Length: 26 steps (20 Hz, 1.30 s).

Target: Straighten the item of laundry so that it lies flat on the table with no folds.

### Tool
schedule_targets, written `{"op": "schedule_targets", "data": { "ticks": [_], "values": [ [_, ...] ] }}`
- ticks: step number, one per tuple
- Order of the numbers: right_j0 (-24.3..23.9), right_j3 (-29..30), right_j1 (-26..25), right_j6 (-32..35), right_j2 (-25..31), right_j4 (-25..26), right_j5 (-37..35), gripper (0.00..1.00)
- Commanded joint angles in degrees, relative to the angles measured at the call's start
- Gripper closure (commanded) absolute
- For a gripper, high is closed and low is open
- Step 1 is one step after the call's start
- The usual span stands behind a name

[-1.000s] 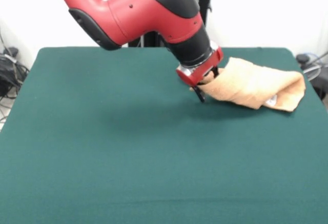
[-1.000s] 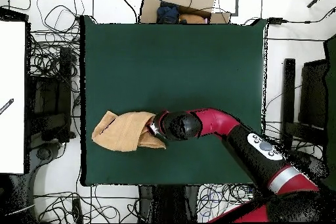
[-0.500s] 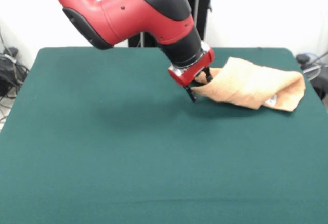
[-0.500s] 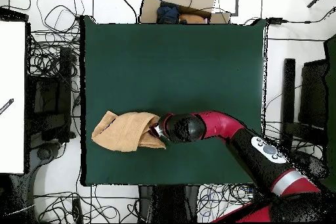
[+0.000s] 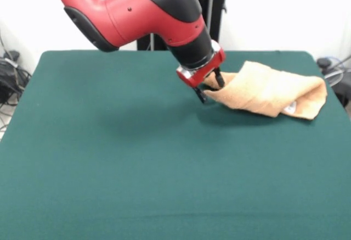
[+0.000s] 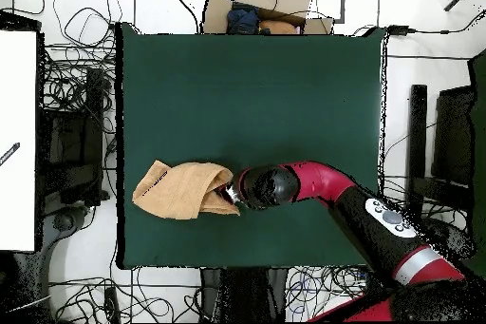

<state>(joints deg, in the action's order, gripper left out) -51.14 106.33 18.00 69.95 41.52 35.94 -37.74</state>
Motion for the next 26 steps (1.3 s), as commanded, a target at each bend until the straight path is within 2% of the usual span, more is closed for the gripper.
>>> {"op": "schedule_targets", "data": {
  "ticks": [1,9,14,17,21,26],
  "values": [
    [1.4,-4.7,1.2,-6.2,-4.6,4.5,-6.5,0.00],
    [-1.8,-3.6,1.7,-9.2,-2.9,4.1,-8.7,0.00],
    [-1.2,-4.1,1.4,-9.5,-2.1,3.0,-11.5,0.00],
    [0.1,-4.4,1.4,-7.6,-1.9,2.1,-12.5,0.00],
    [-0.7,-3.5,-1.1,-3.5,1.0,-0.2,-6.5,0.00],
    [-1.6,-2.4,-2.4,-1.2,3.5,-3.0,-4.3,0.00]
  ]
}}
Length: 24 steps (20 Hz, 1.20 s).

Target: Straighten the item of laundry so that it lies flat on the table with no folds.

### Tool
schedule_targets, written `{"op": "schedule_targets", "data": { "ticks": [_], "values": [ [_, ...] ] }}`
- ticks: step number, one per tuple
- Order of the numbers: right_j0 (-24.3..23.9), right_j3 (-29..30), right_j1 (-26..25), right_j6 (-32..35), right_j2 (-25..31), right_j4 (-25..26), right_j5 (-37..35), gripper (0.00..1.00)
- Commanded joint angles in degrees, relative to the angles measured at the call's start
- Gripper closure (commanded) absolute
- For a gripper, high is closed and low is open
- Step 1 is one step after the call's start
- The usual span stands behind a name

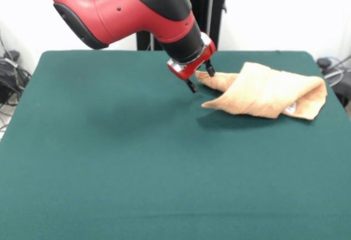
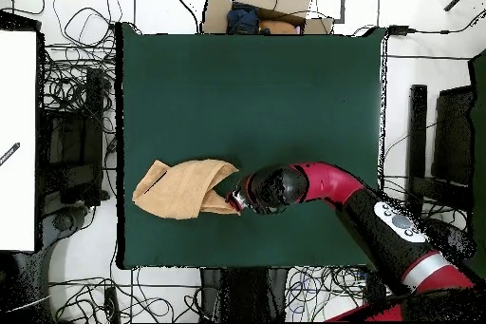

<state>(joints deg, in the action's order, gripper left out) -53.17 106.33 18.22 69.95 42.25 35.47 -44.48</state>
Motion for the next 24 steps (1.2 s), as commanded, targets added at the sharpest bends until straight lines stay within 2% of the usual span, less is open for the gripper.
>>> {"op": "schedule_targets", "data": {
  "ticks": [1,7,14,19,24],
  "values": [
    [0.2,-2.2,-2.9,-1.0,3.2,-2.9,2.9,0.00],
    [-1.5,-1.4,-5.8,-0.9,5.9,-4.7,7.3,0.00],
    [0.5,-2.5,-4.9,-3.2,3.1,-2.5,2.8,0.00],
    [-0.1,-2.2,-5.5,-5.0,3.1,-1.1,3.1,0.00],
    [1.9,-3.2,-3.4,-5.0,1.3,-1.4,-2.0,0.00]
  ]
}}
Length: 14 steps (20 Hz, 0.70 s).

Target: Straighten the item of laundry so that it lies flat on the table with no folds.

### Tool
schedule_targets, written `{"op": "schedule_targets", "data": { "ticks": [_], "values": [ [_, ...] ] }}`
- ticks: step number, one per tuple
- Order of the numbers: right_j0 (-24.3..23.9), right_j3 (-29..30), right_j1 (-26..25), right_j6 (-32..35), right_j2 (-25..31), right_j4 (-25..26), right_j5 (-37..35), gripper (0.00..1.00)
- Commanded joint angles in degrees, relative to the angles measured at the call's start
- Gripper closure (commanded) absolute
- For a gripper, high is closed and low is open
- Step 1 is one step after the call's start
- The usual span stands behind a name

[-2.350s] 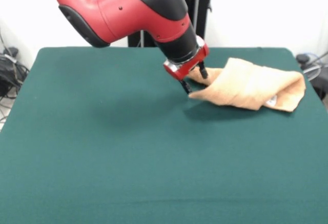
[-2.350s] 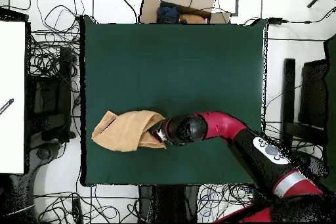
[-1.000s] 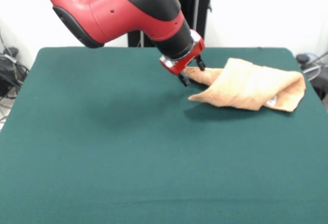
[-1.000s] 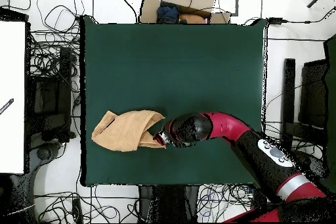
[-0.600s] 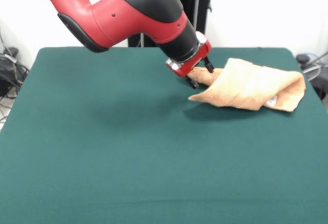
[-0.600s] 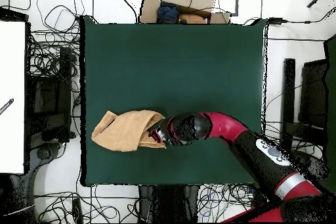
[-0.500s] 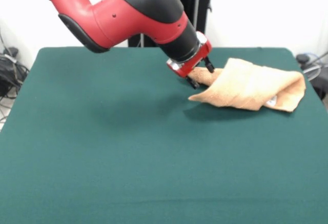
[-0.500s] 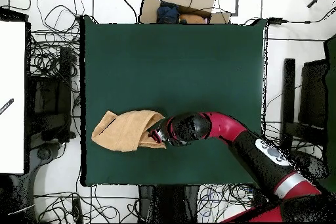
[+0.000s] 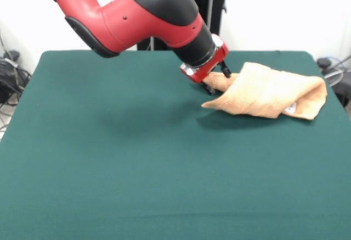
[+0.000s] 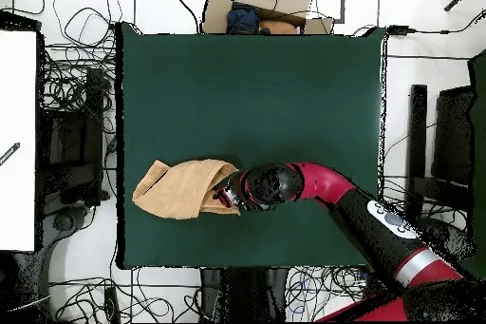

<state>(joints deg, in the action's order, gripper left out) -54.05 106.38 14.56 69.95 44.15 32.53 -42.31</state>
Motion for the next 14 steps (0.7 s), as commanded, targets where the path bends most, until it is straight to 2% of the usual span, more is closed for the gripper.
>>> {"op": "schedule_targets", "data": {
  "ticks": [1,14],
  "values": [
    [3.1,-3.3,0.5,-5.0,-1.0,1.7,-4.6,0.00],
    [3.5,-2.8,1.6,-4.3,-1.2,1.0,-4.8,0.00]
  ]
}}
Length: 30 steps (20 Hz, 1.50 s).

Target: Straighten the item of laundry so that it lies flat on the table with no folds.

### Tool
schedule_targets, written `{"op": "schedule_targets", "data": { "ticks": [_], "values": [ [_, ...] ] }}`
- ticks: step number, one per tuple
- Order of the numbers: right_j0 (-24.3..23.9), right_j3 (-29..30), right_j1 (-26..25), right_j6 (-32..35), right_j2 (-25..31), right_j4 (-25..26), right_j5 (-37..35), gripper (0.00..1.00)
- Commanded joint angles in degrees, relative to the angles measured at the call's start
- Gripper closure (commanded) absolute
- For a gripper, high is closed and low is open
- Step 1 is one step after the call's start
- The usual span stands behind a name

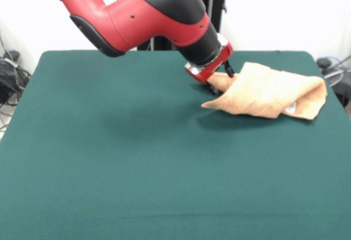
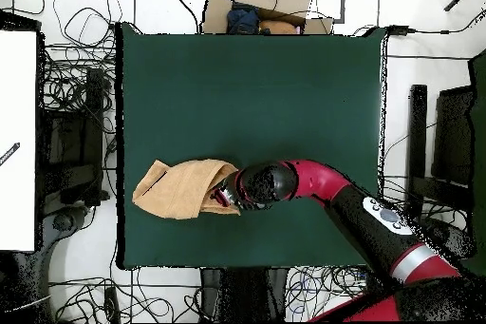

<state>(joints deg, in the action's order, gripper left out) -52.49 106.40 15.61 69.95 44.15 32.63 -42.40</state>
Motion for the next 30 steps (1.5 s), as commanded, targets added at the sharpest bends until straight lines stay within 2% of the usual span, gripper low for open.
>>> {"op": "schedule_targets", "data": {
  "ticks": [1,6,11,30],
  "values": [
    [1.9,-2.6,0.6,-4.3,-1.2,1.0,-4.7,0.00],
    [1.3,-1.2,1.4,-4.6,-1.1,1.1,-4.8,0.00],
    [0.6,1.3,0.6,-4.0,-1.9,3.3,-1.0,0.00],
    [2.5,2.2,-2.0,-1.2,-4.4,8.3,4.2,0.00]
  ]
}}
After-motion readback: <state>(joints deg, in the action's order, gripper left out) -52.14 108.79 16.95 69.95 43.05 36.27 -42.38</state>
